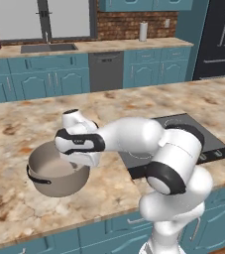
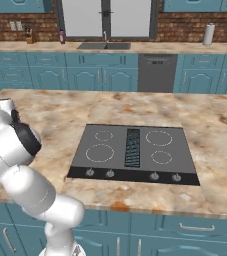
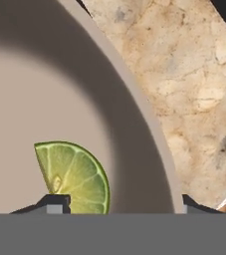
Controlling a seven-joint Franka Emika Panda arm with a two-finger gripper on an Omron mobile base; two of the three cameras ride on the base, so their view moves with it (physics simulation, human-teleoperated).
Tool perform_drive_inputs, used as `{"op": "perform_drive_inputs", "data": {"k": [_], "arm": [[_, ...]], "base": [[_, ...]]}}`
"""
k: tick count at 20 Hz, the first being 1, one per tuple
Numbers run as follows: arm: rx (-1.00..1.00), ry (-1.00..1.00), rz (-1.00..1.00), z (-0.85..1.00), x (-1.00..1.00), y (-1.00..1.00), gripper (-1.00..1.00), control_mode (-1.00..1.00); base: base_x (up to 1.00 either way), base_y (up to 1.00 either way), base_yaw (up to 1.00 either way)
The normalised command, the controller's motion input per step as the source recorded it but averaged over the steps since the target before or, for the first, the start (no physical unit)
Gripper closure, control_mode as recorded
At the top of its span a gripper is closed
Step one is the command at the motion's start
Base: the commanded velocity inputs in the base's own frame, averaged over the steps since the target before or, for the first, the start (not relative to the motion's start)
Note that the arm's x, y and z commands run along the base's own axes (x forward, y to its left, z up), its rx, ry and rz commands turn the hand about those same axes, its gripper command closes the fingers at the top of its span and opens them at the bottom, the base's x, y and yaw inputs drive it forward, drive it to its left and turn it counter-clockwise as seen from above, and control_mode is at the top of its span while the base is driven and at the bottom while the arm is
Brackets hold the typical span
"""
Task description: Turn on the sink faucet. Then move the lemon wedge from the counter to the sink. Turn off the sink. Move the vegetable from the sink to the pot next to the stove. Finally move the pot to the rear left burner.
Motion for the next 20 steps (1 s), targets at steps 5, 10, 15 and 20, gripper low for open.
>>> {"op": "perform_drive_inputs", "data": {"k": [5,10,15,20], "arm": [[0.0,-0.08,-0.06,-0.05,0.0,-0.02,1.0,-1.0],[0.01,-0.1,-0.27,0.0,-0.07,-0.17,1.0,-1.0],[0.06,-0.08,-0.3,0.28,-0.11,-0.43,1.0,-1.0],[0.01,-0.05,-0.41,0.58,0.22,-0.28,1.0,-1.0]], "base": [[0.0,0.0,0.0],[0.0,0.0,0.0],[0.0,0.0,0.0],[0.0,0.0,0.0]]}}
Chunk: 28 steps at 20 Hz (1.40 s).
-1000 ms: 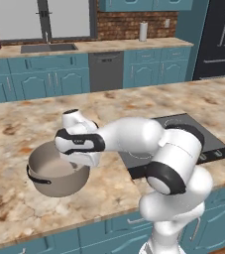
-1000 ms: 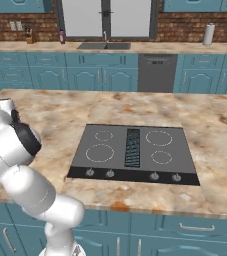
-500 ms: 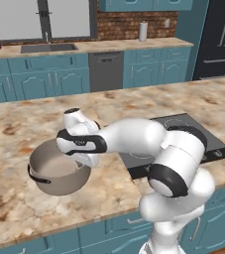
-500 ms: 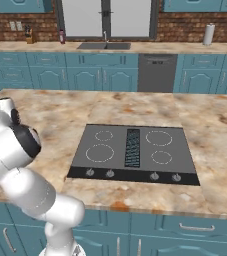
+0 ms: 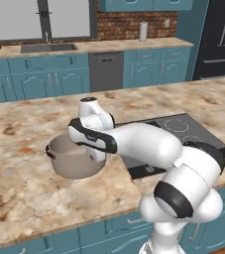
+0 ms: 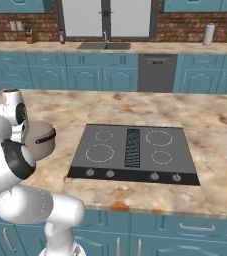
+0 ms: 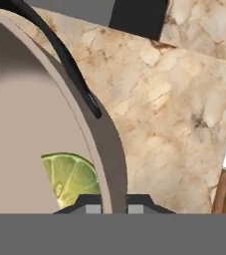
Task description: Turn on the sink faucet. Then move the lemon wedge from the counter to the sink. Turn off the sink. Move the vegetable from the sink to the pot next to the stove. Finally move the pot to the rear left burner.
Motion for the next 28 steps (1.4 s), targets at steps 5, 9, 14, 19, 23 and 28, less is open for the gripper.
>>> {"op": "perform_drive_inputs", "data": {"k": [5,9,14,19,23,28], "arm": [[0.0,-0.07,-0.42,0.37,0.4,-0.29,1.0,-1.0],[0.0,-0.11,-0.36,0.31,0.61,-0.28,1.0,-1.0],[0.0,-0.12,-0.33,0.23,0.64,-0.35,1.0,-1.0],[0.0,-0.13,-0.31,0.18,0.64,-0.38,1.0,-1.0],[0.0,-0.06,-0.27,0.18,0.61,-0.51,1.0,-1.0],[0.01,0.0,-0.2,0.08,0.56,-0.48,1.0,-1.0]], "base": [[0.0,0.0,0.0],[0.0,0.0,0.0],[0.0,0.0,0.0],[0.0,0.0,0.0],[0.0,0.0,0.0],[0.0,0.0,0.0]]}}
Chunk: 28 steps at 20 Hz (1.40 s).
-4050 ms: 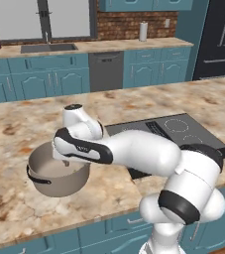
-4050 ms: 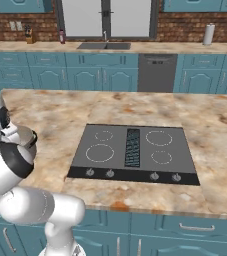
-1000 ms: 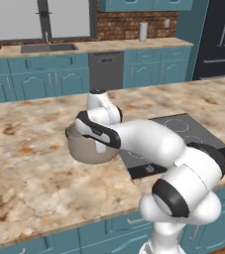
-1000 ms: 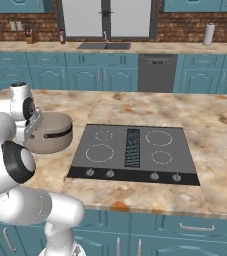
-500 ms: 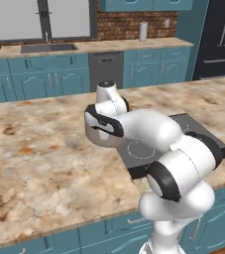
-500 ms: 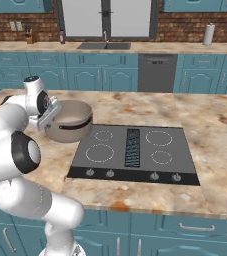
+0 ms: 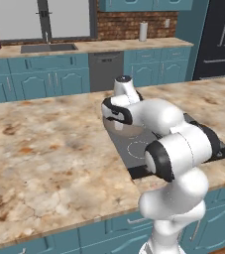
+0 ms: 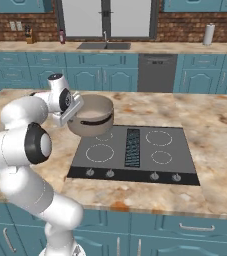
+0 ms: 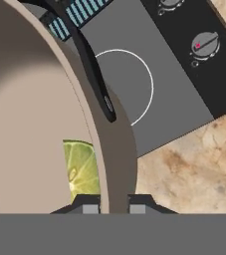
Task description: Turn on the sink faucet. Then move the lemon wedge from the counter to the sink. Turn off the sink. Move the vegetable from the sink to the pot next to the stove. Finally move the pot to the rear left burner.
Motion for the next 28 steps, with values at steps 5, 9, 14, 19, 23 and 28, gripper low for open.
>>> {"op": "perform_drive_inputs", "data": {"k": [5,9,14,19,23,28], "arm": [[0.01,0.05,-0.09,0.0,0.52,-0.36,1.0,-1.0],[0.0,0.04,-0.07,-0.3,0.75,-0.2,1.0,-1.0],[0.0,0.06,-0.05,-0.34,0.58,-0.17,1.0,-1.0],[0.0,0.02,-0.01,-0.25,0.14,-0.04,1.0,-1.0],[0.0,0.01,0.0,-0.26,0.04,0.0,1.0,-1.0],[0.0,0.0,0.0,-0.23,0.0,0.02,1.0,-1.0]], "base": [[0.0,0.0,0.0],[0.0,0.0,0.0],[0.0,0.0,0.0],[0.0,0.0,0.0],[0.0,0.0,0.0],[0.0,0.0,0.0]]}}
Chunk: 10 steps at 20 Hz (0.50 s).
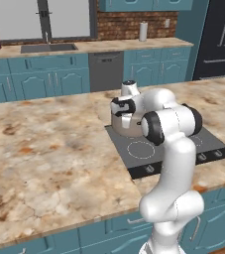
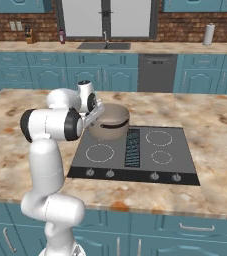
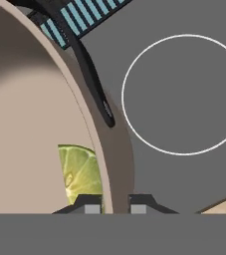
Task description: Turn on the sink faucet. Then move the lemon wedge from the counter to the sink. Turn off the sink. Move the vegetable from the sink to the pot next to the stove. Finally move the pot to the rear left burner.
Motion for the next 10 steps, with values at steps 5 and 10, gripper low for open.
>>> {"op": "perform_drive_inputs", "data": {"k": [5,10], "arm": [[0.0,0.02,0.0,-0.15,-0.04,0.06,1.0,-1.0],[0.0,0.0,0.01,-0.02,-0.23,0.09,1.0,-1.0]], "base": [[0.0,0.0,0.0],[0.0,0.0,0.0]]}}
